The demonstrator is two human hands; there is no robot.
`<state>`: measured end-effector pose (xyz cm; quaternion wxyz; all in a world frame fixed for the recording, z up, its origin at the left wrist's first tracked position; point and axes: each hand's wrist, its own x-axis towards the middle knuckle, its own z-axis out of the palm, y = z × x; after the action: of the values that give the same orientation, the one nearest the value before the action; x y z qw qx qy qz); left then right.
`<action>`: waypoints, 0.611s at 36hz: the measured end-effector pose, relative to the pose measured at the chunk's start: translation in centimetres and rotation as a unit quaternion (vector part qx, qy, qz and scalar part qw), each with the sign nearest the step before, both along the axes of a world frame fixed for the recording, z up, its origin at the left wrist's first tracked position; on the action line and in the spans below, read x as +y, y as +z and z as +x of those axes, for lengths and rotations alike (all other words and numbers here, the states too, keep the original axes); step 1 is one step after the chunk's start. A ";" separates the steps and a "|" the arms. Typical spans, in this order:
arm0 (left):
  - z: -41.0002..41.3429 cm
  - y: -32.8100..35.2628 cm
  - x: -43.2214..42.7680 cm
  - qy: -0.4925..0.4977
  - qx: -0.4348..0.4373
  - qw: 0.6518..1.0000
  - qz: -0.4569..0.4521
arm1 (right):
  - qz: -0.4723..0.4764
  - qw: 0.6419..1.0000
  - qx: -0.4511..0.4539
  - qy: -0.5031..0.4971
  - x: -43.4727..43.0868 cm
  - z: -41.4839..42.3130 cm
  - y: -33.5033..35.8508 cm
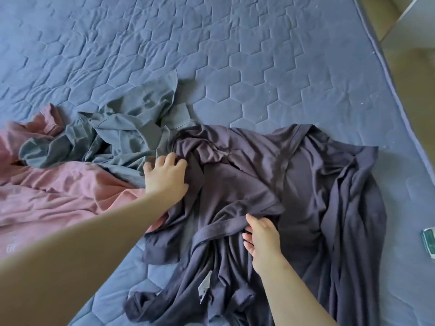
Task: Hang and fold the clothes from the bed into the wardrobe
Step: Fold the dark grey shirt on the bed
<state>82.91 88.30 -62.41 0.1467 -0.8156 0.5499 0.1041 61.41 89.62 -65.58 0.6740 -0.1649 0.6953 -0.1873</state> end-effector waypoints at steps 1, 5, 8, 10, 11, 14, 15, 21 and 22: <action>0.0 0.1 0.2 -0.025 -0.035 0.999 -0.018 | -0.004 1.000 -0.001 0.004 -0.1 0.3 0.2; -0.1 0.2 0.1 -0.135 -0.109 0.984 -0.030 | 0.025 0.999 -0.012 0.040 -0.2 1.4 0.4; 0.1 0.1 0.2 -0.153 -0.079 0.983 0.058 | 0.053 0.996 -0.023 0.071 0.3 1.9 0.4; 0.3 0.2 0.6 -0.184 -0.087 0.976 0.084 | 0.060 0.996 -0.026 0.065 0.6 2.0 0.3; 0.5 0.4 0.7 -0.192 -0.084 0.975 0.072 | 0.063 0.996 -0.029 0.054 0.8 2.0 0.3; 1.1 1.1 0.5 -0.170 -0.029 0.985 0.008 | 0.077 0.996 -0.052 -0.004 1.3 1.8 0.1; 1.3 1.4 0.3 -0.158 -0.002 0.987 -0.018 | 0.083 0.994 -0.062 -0.028 1.4 1.6 0.0; 2.4 4.4 -0.4 -0.021 0.055 0.977 -0.207 | 0.104 0.972 -0.132 -0.164 2.1 0.0 0.7; 2.7 5.0 -0.8 0.016 0.064 0.971 -0.229 | 0.102 0.969 -0.131 -0.185 2.0 -0.1 1.0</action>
<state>85.65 87.45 -57.43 -0.0810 -0.8279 0.5542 0.0294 61.31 91.62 -64.57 0.7260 0.0622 0.6347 -0.2573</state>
